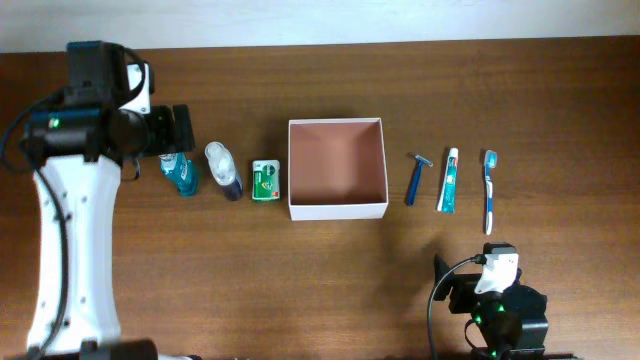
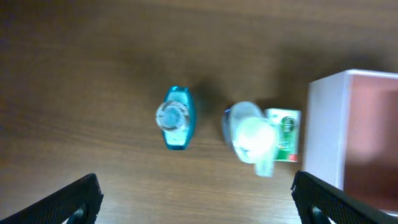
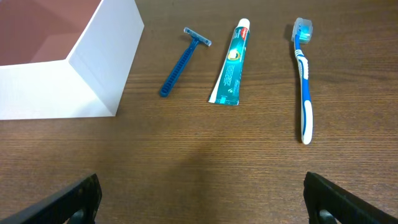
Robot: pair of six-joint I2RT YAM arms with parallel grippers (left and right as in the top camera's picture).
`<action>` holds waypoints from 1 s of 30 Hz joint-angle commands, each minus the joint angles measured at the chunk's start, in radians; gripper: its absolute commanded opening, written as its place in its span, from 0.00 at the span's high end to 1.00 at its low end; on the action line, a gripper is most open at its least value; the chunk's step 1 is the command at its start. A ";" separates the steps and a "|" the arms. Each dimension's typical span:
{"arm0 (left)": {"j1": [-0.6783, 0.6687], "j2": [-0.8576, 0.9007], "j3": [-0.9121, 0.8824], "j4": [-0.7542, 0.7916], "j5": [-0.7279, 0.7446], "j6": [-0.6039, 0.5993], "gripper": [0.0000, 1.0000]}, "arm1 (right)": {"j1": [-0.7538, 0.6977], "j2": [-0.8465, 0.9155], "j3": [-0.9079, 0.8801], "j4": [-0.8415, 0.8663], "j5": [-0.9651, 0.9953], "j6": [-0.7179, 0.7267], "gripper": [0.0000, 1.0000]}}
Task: Pack container
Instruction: 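Reach the left gripper to the blue mouthwash bottle and grasp it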
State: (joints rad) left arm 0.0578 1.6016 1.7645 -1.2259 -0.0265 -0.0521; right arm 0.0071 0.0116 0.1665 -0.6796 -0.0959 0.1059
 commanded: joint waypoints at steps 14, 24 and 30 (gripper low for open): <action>0.076 0.357 0.017 0.044 0.013 0.101 0.18 | -0.007 -0.008 -0.005 -0.001 -0.002 0.007 0.01; 0.076 0.422 0.017 0.060 0.016 0.103 0.45 | -0.008 -0.008 -0.005 0.000 -0.002 0.007 0.01; 0.076 0.421 0.020 0.044 0.027 0.102 0.68 | -0.008 -0.008 -0.005 0.000 -0.002 0.007 0.01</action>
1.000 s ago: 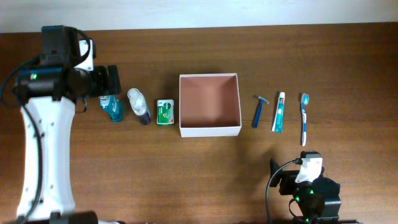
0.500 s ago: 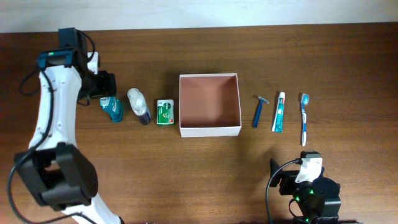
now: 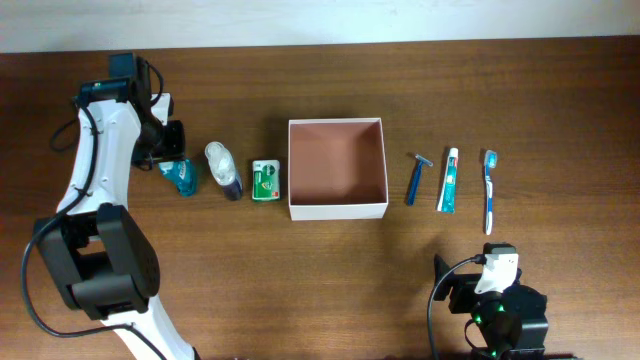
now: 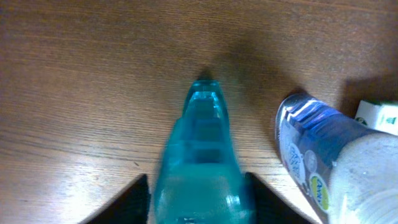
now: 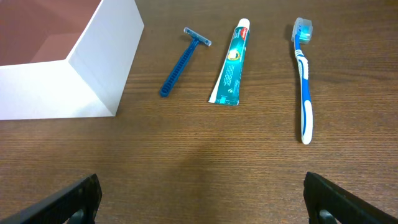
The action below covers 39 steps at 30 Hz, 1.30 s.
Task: Pack container
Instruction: 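Reach the left gripper to the blue mouthwash bottle and grasp it, then carry the mouthwash bottle into the box and release it upright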
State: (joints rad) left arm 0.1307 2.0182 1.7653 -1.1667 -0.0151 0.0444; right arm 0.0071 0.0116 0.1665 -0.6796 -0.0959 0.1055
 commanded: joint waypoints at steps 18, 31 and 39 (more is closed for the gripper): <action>-0.188 -0.011 0.953 -0.514 0.161 -0.058 0.89 | -0.008 -0.008 -0.005 -0.001 -0.002 0.008 0.01; -0.618 0.224 0.904 -0.348 0.153 -0.105 0.89 | -0.008 -0.008 -0.005 0.000 -0.002 0.008 0.01; -0.700 0.421 0.904 -0.271 0.112 -0.104 0.88 | -0.007 -0.008 -0.005 0.000 -0.002 0.008 0.01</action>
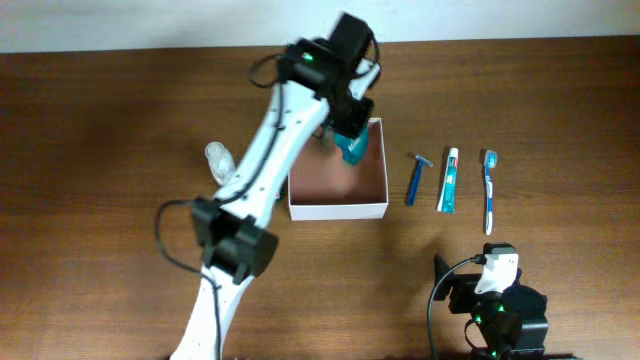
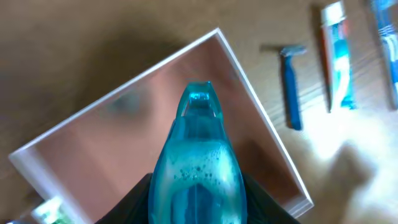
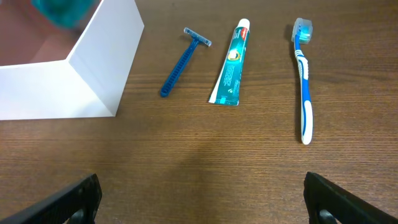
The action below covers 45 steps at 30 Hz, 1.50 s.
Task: Pack container
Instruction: 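Carry the mouthwash bottle into the box and release it upright, then grasp the white-capped blue bottle with the left gripper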
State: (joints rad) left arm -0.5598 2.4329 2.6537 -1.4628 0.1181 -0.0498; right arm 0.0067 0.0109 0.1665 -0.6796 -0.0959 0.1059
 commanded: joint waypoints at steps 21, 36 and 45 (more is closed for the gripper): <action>-0.044 -0.012 0.150 -0.029 -0.051 0.019 0.01 | -0.007 -0.008 -0.005 0.000 -0.002 0.007 0.01; 0.298 -0.294 -0.035 -0.225 -0.083 -0.044 0.02 | -0.007 -0.008 -0.005 0.000 -0.002 0.007 0.01; 0.390 -0.303 -0.415 -0.219 -0.211 -0.185 0.09 | -0.007 -0.008 -0.005 0.000 -0.002 0.007 0.01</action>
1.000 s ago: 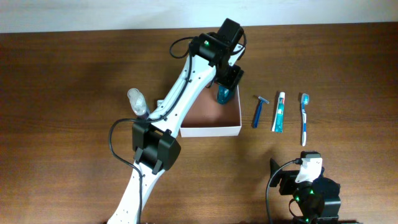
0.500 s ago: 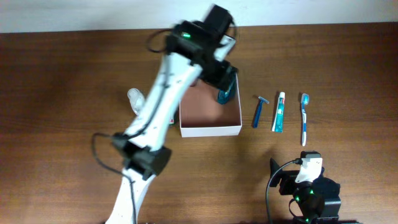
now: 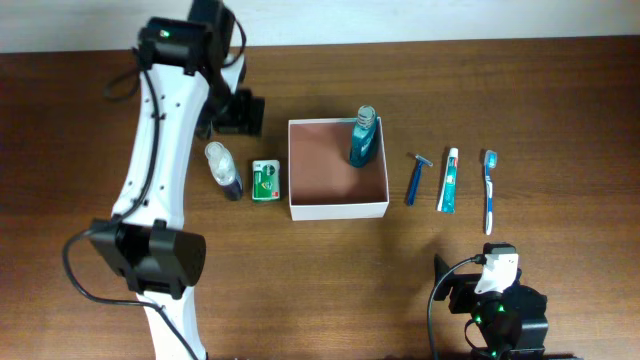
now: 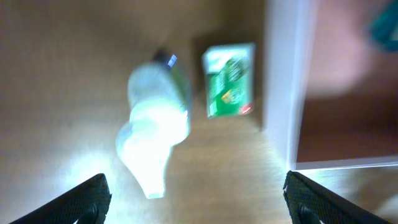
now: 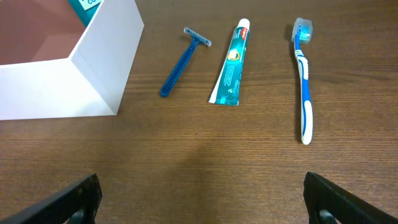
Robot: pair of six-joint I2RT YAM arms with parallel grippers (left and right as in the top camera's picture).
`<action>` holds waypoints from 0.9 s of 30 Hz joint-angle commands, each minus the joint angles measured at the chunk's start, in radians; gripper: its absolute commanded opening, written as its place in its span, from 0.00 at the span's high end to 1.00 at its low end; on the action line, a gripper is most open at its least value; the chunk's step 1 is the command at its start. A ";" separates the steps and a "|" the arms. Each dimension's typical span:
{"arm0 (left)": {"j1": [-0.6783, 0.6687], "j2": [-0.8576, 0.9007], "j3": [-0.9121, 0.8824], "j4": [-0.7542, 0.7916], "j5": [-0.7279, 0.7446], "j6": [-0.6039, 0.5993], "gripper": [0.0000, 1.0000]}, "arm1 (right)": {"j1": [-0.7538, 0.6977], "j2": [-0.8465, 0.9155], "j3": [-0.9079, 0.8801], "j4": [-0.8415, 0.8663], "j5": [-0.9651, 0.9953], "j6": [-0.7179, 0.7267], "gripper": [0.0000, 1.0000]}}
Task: Pack container
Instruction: 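Grasp the white-capped blue bottle with the left gripper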
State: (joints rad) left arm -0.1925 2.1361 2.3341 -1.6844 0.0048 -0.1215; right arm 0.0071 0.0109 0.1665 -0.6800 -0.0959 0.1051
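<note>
The white box (image 3: pixel 337 207) with a reddish floor stands mid-table. A teal bottle (image 3: pixel 363 137) stands upright in its far right corner. Left of the box lie a green pack (image 4: pixel 230 89) and a white-capped spray bottle (image 4: pixel 155 124). My left gripper (image 4: pixel 196 199) hangs open and empty above these two, just left of the box. To the right of the box lie a blue razor (image 5: pixel 183 61), a toothpaste tube (image 5: pixel 231 62) and a blue toothbrush (image 5: pixel 304 81). My right gripper (image 5: pixel 202 199) rests open near the front edge, short of them.
The left arm (image 3: pixel 160 150) reaches across the left half of the table from the front. The right arm's base (image 3: pixel 497 310) sits at the front right. Bare brown wood surrounds the items.
The left gripper has let go of the teal bottle, which now stands in the box's far right corner. The gripper, now open, has moved left over the spray bottle and green pack.
The left gripper hung open above the teal bottle at the far left of the row. Then it was shut on that bottle on the table, then held it over the box. Now the bottle stands in the box and the gripper is open. The right arm never moved.
</note>
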 commanded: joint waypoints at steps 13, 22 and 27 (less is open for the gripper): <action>0.053 -0.006 -0.467 0.347 -0.046 -0.124 0.11 | -0.007 -0.008 -0.005 0.000 -0.002 0.008 0.01; 0.060 -0.011 -0.488 0.372 -0.019 -0.124 0.48 | -0.008 -0.008 -0.005 0.000 -0.002 0.008 0.01; 0.060 -0.039 -0.480 0.333 -0.019 -0.124 0.60 | -0.008 -0.008 -0.005 0.000 -0.002 0.008 0.01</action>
State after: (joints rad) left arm -0.1341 2.1201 1.8755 -1.3239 -0.0525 -0.2432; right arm 0.0071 0.0109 0.1665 -0.6796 -0.0959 0.1059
